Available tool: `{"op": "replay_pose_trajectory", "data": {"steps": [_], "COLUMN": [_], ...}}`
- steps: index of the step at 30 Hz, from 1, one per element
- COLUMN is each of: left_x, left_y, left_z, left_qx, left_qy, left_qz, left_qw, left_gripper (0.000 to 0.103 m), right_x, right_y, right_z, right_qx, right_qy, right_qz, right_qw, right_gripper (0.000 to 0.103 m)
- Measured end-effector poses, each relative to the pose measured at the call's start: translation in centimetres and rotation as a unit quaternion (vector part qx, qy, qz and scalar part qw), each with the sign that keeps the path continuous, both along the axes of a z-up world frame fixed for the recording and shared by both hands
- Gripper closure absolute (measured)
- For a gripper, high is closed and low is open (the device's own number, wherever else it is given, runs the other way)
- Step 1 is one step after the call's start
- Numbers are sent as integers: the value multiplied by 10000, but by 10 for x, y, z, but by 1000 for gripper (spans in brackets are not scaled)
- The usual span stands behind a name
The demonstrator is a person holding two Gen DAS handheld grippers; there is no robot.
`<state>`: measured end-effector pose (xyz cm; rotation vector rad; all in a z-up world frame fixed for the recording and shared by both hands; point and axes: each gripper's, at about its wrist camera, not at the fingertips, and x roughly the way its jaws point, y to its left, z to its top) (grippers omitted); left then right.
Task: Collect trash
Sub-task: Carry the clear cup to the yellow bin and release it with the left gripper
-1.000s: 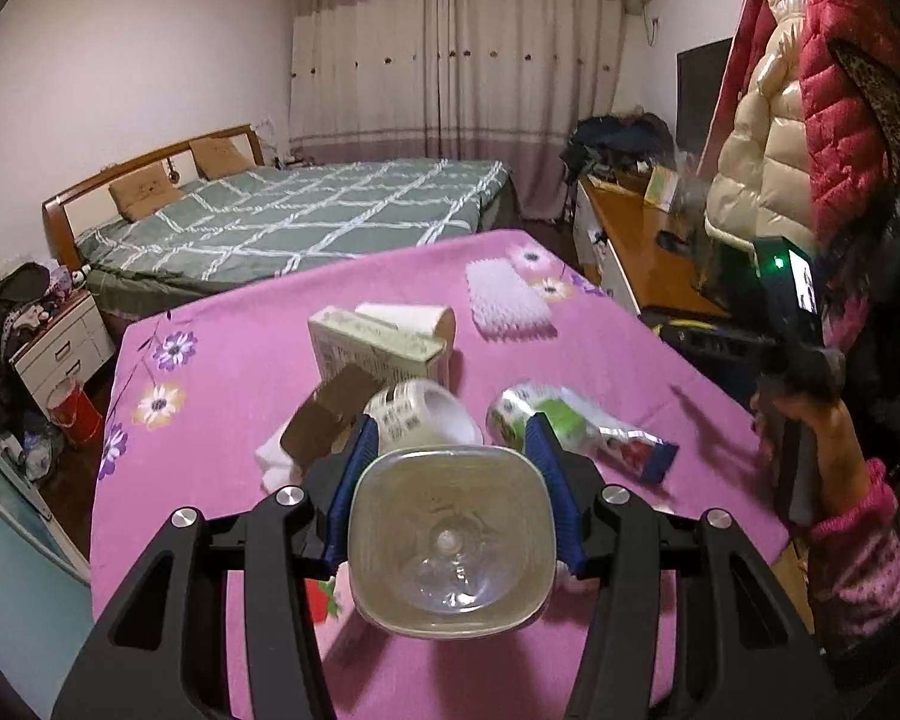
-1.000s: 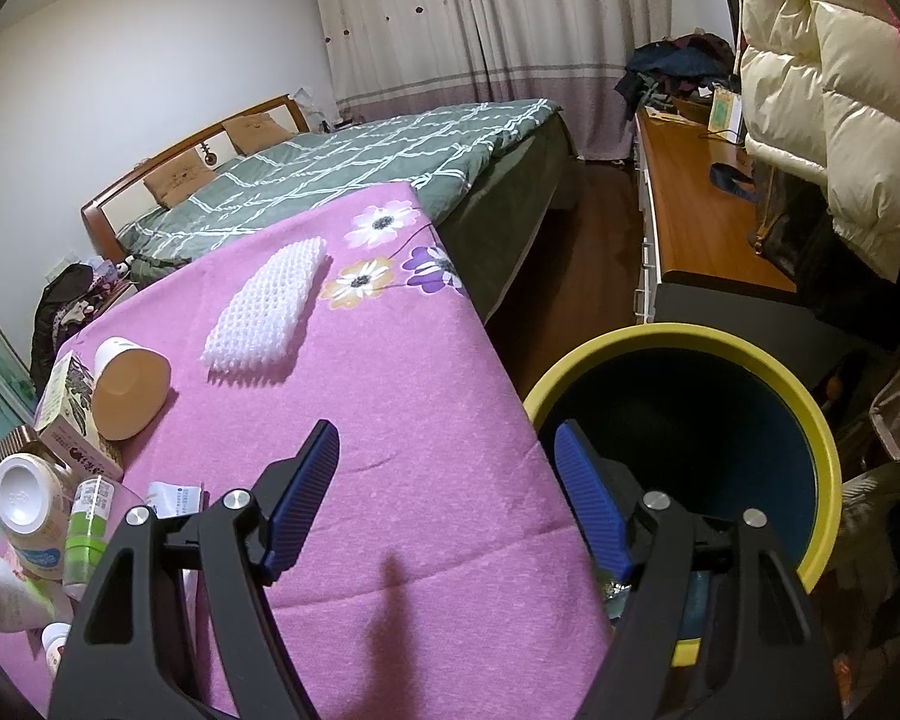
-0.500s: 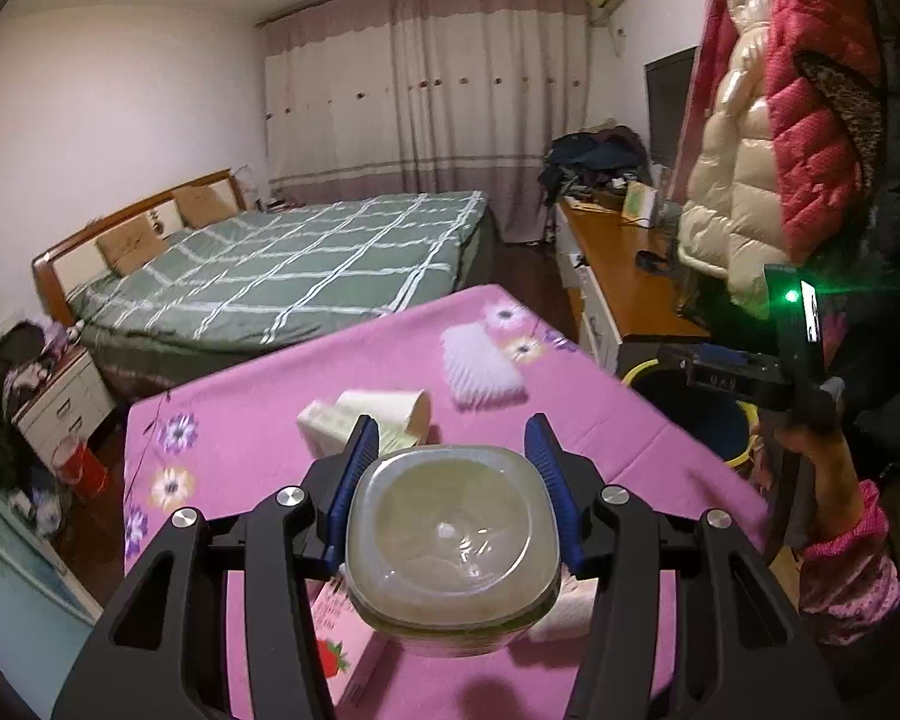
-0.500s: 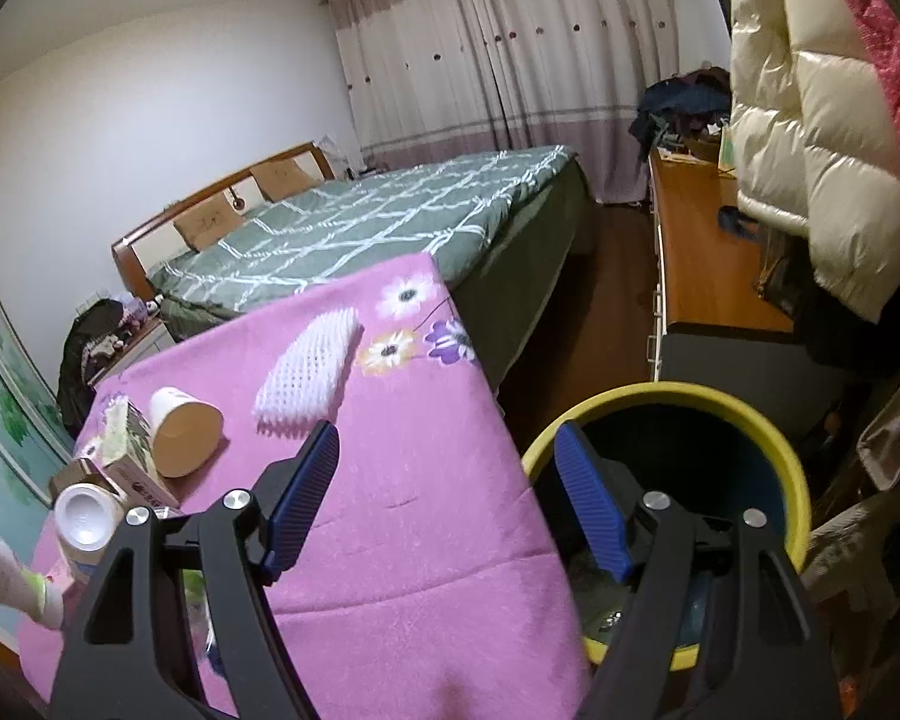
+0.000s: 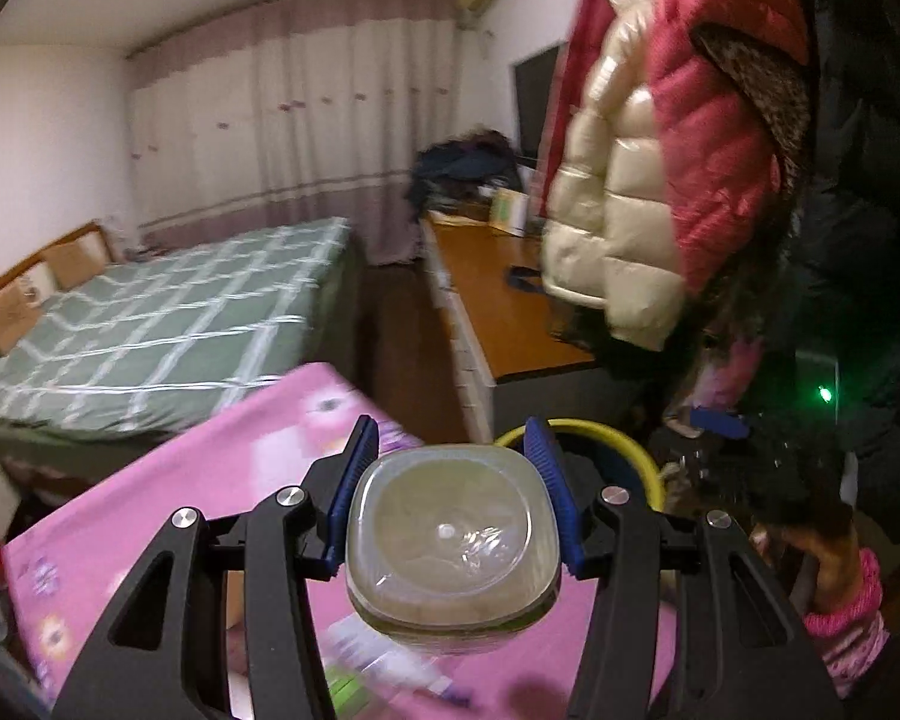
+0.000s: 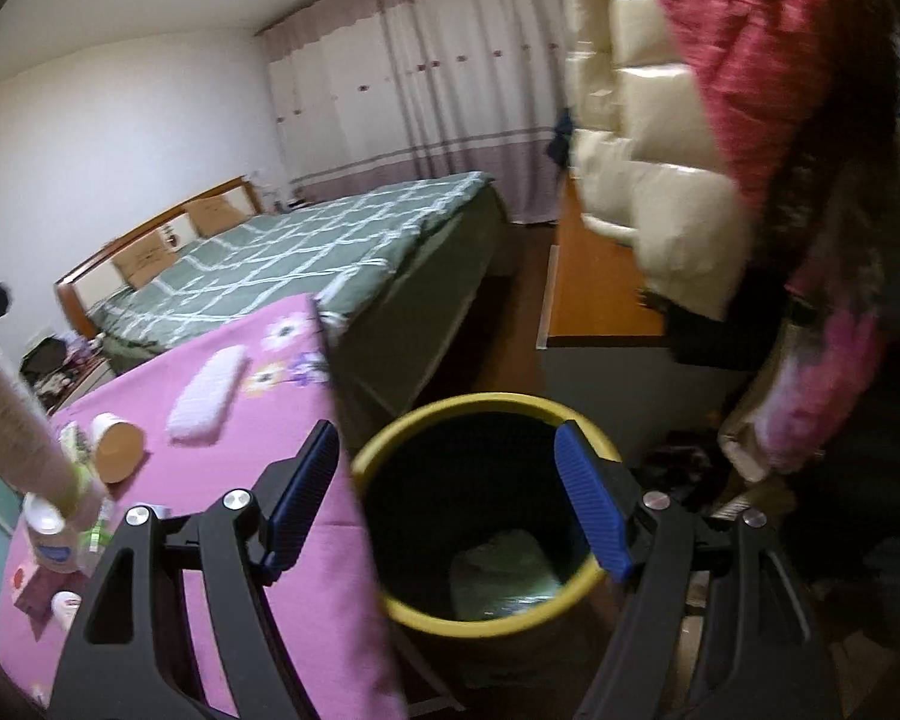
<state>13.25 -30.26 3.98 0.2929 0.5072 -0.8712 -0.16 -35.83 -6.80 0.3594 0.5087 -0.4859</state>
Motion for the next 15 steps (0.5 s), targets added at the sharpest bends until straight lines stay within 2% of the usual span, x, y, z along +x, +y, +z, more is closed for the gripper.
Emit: {"op": "replay_pose_trajectory", "data": {"steps": [5, 9, 15], "left_x": [26, 42, 55], "left_y": [-94, -151, -201], "left_z": [-36, -79, -148], "left_qx": [292, 601, 1248], "left_qy": [338, 840, 1396], "left_qz": [-385, -573, -592], "left_qw": [9983, 9930, 9805], "left_gripper": [52, 52, 52], "right_x": [-23, -33, -47], "right_y": [-27, -42, -56], "right_z": [-14, -25, -33], "right_qx": [144, 297, 423], "right_qy": [42, 64, 16], "right_qz": [-341, -455, -652], "right_qw": [9993, 9985, 9970], "right_gripper": [32, 32, 32]}}
